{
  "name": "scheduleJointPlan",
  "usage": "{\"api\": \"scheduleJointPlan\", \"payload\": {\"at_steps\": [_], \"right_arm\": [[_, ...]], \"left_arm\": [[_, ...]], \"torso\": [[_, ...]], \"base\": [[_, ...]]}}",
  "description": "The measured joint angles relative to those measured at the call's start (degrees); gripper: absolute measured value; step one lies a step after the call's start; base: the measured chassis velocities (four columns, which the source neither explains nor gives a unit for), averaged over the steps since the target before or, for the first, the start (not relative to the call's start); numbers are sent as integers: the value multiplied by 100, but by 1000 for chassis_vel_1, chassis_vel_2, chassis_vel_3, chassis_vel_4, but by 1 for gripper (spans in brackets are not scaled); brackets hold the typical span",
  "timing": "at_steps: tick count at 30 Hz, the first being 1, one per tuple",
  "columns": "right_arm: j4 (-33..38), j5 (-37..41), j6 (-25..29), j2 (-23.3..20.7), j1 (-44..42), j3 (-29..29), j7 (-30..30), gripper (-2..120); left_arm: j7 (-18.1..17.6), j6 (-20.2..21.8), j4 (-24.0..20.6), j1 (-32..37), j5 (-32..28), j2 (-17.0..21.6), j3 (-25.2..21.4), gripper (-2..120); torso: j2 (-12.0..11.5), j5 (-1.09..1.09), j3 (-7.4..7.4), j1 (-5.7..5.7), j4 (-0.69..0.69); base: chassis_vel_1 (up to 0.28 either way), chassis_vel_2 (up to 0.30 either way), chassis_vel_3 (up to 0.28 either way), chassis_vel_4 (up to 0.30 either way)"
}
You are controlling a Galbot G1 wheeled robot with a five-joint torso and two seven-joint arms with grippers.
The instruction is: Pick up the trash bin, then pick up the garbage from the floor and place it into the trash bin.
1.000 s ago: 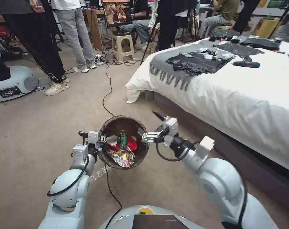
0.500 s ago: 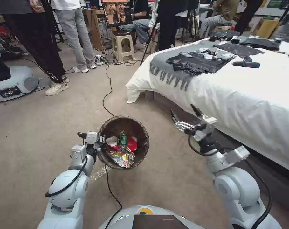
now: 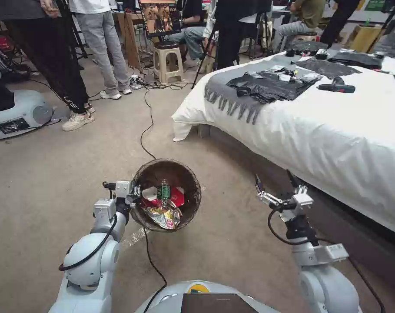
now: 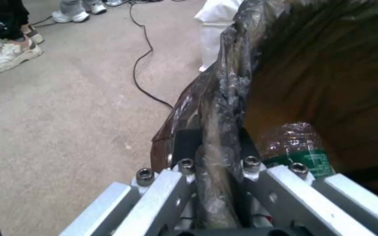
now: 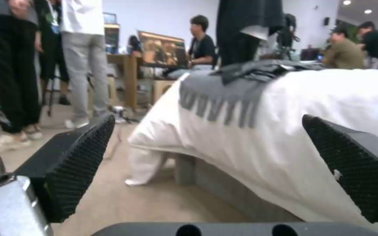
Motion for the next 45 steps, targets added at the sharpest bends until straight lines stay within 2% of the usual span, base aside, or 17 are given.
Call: {"api": "scheduleJointPlan", "payload": {"at_steps": [6,15,45], "right_arm": [[0,-44,293,110,-505,152,130,100],[-53,-14,520,98,-777,248,182,100],[-108,-3,272,37,-650,69,228,100]], "left_arm": [[-28,29,-19,18,14,9,2,2],[-16,87,-41,23,109,13,6,2],[2,109,-55,37,144,-3,-30,2]], "torso": [[0,0,0,0,-1],[0,0,0,0,0],[0,0,0,0,0]], "base": [[0,0,0,0],[0,0,0,0],[43,44,40,41]]}}
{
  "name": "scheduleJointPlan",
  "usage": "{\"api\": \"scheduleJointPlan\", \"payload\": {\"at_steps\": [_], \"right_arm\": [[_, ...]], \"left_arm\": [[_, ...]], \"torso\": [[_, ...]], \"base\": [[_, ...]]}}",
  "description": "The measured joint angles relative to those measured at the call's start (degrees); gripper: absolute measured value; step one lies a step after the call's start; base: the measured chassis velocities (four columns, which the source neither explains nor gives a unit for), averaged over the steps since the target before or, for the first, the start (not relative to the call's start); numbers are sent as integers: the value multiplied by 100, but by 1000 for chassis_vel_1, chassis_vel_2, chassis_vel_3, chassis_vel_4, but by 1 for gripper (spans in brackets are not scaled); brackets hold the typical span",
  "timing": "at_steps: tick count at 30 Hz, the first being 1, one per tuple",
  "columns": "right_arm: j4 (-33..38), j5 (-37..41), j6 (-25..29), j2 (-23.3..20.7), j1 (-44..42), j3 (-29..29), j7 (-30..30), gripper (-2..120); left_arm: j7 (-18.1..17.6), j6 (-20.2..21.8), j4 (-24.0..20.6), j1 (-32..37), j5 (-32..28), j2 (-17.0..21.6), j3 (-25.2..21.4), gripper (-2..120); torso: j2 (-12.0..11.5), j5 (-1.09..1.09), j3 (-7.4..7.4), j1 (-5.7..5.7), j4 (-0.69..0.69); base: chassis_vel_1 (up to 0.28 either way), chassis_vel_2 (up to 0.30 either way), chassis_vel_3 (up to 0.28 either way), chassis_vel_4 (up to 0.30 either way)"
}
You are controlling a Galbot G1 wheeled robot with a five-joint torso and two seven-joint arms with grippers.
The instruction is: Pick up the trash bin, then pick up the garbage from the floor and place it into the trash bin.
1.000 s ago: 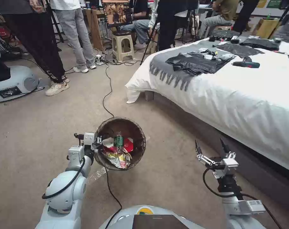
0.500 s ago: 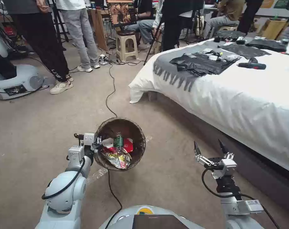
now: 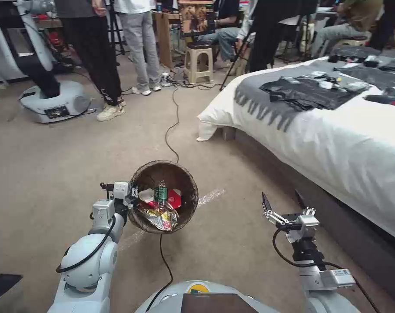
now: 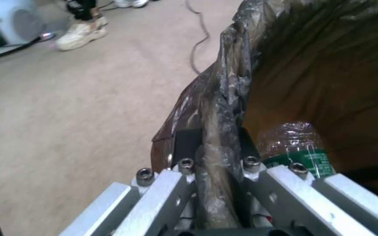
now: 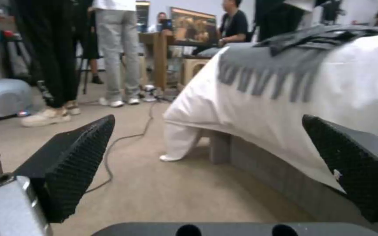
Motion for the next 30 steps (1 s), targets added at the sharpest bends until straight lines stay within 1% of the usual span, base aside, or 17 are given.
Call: {"api": "scheduleJointPlan", "payload": {"at_steps": [13,30], "right_arm": [[-34,-1,2,-2,-1,-7,15,100],[-37,17,-130,-16,132,4,83,100]], "left_arm": [[2,-33,2,2,-2,-13,-11,2],[6,-74,50,-25,-28,-16,-12,2]], "torso": [[0,0,0,0,1],[0,0,0,0,0]], "base": [[94,91,92,97],[93,100,96,89]]}}
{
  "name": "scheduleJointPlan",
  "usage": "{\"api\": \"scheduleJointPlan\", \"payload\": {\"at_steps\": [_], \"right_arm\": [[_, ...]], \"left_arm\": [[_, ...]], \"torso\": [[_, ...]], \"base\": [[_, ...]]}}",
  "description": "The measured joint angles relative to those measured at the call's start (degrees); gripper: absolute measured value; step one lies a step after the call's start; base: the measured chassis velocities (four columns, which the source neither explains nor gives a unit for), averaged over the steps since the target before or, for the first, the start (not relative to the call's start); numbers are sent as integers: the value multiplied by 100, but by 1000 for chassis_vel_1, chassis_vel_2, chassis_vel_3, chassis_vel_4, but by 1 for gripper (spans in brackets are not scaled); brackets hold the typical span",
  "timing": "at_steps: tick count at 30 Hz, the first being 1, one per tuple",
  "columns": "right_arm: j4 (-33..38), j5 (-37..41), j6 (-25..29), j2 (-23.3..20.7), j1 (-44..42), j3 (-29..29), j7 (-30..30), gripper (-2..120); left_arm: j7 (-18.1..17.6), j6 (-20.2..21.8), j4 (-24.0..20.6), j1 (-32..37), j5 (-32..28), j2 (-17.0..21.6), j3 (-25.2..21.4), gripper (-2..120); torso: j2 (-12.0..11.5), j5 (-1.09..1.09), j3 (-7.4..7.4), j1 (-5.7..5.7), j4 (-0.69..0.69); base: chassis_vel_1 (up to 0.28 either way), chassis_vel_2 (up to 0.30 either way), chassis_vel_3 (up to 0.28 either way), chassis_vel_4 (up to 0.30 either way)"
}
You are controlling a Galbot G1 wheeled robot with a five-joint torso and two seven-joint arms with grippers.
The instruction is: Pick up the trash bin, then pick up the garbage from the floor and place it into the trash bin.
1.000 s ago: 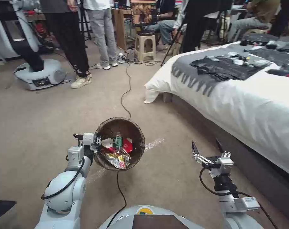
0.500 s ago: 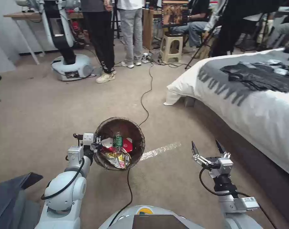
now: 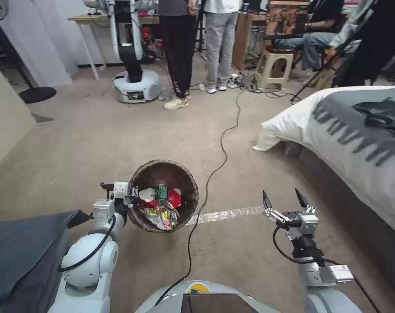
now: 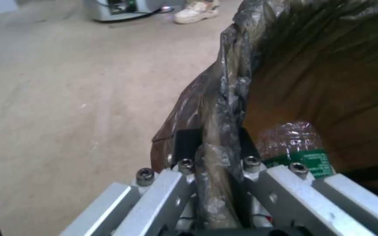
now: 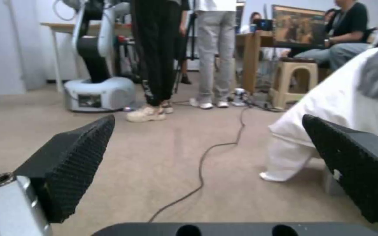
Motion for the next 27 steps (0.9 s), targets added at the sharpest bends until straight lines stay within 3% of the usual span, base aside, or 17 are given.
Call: {"api": "scheduleJointPlan", "payload": {"at_steps": [16,27], "right_arm": [[0,8,-33,22,8,-16,6,100],[0,18,-136,29,72,-50,29,100]], "left_arm": [[-7,-70,44,-9,-32,1,-2,2],[-156,-9,33,8,-105,4,-15,2]], "torso": [[0,0,0,0,2],[0,0,0,0,0]], "base": [[93,94,86,91],[5,5,7,3]]}}
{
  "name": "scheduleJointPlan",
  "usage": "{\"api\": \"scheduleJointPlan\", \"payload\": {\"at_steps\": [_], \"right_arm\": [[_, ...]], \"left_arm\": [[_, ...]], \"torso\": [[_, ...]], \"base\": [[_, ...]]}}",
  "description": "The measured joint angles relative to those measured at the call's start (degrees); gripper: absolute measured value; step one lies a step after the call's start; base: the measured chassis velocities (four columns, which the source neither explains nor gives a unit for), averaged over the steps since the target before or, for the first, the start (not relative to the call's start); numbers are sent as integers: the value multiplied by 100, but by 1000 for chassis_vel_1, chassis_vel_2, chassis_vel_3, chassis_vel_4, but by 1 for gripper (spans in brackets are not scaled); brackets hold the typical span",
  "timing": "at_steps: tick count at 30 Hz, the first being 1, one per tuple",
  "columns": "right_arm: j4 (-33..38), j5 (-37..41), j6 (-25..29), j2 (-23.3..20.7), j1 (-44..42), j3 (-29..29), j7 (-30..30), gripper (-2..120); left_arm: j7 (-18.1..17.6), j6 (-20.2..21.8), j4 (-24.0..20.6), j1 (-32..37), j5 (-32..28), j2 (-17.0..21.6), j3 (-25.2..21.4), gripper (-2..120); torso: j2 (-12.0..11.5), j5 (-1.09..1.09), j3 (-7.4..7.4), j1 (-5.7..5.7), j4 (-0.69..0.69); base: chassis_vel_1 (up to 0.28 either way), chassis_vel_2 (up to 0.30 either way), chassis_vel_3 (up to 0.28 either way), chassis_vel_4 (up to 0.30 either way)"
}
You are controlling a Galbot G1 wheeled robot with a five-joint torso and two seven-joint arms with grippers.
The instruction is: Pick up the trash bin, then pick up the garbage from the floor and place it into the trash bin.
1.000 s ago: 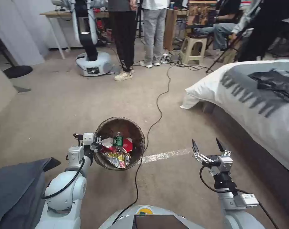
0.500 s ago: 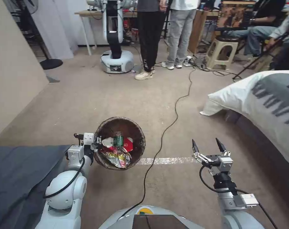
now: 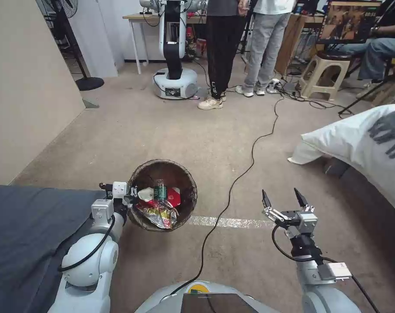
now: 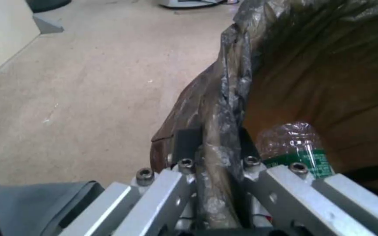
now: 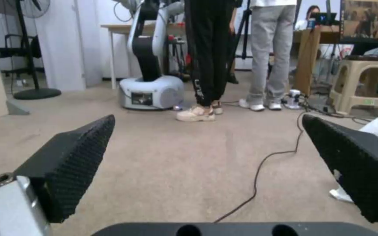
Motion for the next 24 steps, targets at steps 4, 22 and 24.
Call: {"api": "scheduleJointPlan", "payload": {"at_steps": [4,22,24], "right_arm": [[2,0,-4,9,1,-6,0,100],[-117,-9,25,66,9,-57,113,100],[-125,-9,26,66,10,-57,115,100]], "left_arm": [[1,44,39,4,-19,3,0,2],[-259,486,478,13,-783,91,121,2],[-271,487,531,13,-798,89,135,2]], "torso": [[0,0,0,0,0],[0,0,0,0,0],[0,0,0,0,0]], "base": [[0,0,0,0],[0,0,0,0],[0,0,0,0]]}}
